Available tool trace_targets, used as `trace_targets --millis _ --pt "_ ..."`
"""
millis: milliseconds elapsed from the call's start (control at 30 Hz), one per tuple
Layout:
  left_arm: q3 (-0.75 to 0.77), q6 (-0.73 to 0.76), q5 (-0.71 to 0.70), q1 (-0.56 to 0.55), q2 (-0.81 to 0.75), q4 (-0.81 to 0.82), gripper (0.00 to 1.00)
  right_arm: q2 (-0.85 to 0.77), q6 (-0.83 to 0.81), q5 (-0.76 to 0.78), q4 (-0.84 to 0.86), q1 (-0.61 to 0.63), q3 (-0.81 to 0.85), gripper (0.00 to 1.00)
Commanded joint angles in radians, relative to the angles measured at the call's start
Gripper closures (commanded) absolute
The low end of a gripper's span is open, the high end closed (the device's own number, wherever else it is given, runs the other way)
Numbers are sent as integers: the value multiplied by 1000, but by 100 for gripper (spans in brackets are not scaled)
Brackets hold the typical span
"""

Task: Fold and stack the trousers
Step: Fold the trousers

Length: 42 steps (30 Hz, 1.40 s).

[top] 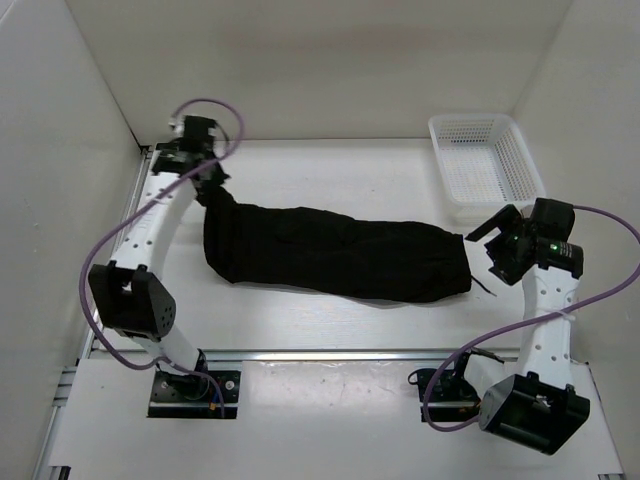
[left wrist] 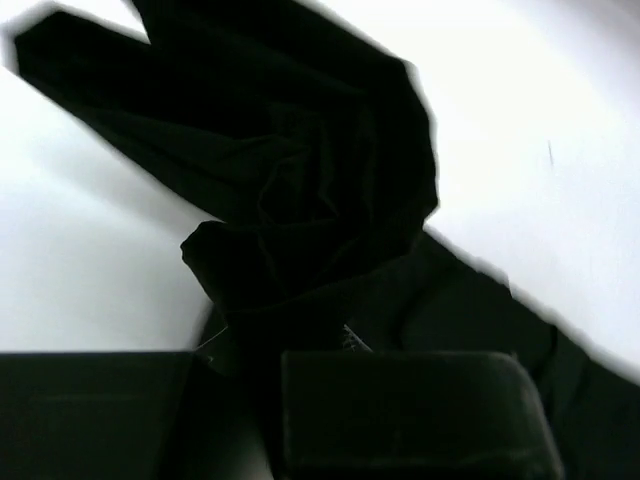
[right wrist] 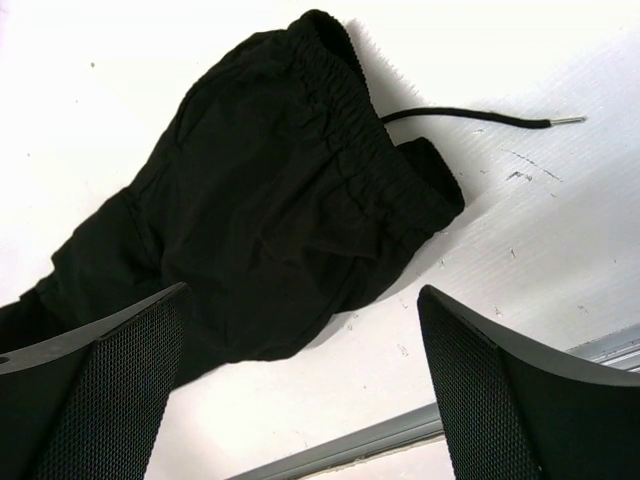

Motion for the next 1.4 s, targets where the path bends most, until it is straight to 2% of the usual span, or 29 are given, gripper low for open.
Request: trace_targets --millis 0,67,100,133,167,233,267,333,433,500,533,567,600,633,800,867,933,1067,1100,1133,1200,1367 --pt "-96 -12 -102 -195 -16 -65 90 -26 -31 -18 9 -4 -13 3" --pt "-121 -53 -135 -291 9 -98 90 -35 -31 -18 18 -4 -23 3" --pt "-130 -65 -135 -384 23 -108 90 -45 -31 -27 18 -4 -23 3" --pt "-141 -65 -148 -434 40 -120 83 -45 -31 -27 18 -4 -23 3" --pt "-141 -85 -164 -477 83 -179 62 -45 -31 -27 18 -4 -33 3" --pt "-73 -116 -226 -580 123 -250 38 -55 -31 -27 18 -4 -33 3" --pt "-40 -133 -253 -603 158 -290 10 -55 -31 -27 18 -4 -33 3" --pt "68 -171 -307 -628 171 -397 7 -66 -31 -38 27 -4 -42 3" --pt "154 -158 -266 -628 148 -393 7 -75 -31 -49 27 -4 -51 3" --pt "179 -138 -251 -637 148 -384 16 -75 -31 -49 27 -4 -51 3" --pt "188 -138 -251 -637 157 -384 29 -84 -31 -59 27 -4 -51 3" --pt "188 -138 -251 -637 168 -384 36 -85 -41 -60 36 -4 -51 3" --pt "188 -138 -251 -637 196 -394 41 -85 -41 -69 36 -4 -51 3" --pt "188 -166 -263 -637 213 -413 41 -94 -41 -69 36 -4 -51 3" --pt "188 -177 -212 -648 301 -364 3 -94 -50 -78 36 -4 -69 3" --pt "201 -211 -182 -623 326 -336 4 -94 -50 -89 36 -4 -70 3" --pt "225 -227 -182 -612 338 -326 14 -103 -50 -89 36 6 -70 3" --pt "260 -265 -130 -495 338 -286 28 -103 -50 -99 36 17 -70 3" --pt "280 -265 -116 -473 352 -276 27 -103 -50 -99 36 17 -79 3" --pt "294 -265 -116 -455 364 -276 21 -103 -50 -99 36 17 -79 3" --pt "342 -265 -103 -418 411 -290 0 -103 -50 -99 36 17 -79 3" --pt "432 -254 -74 -384 555 -292 0 -103 -50 -109 45 17 -88 3"
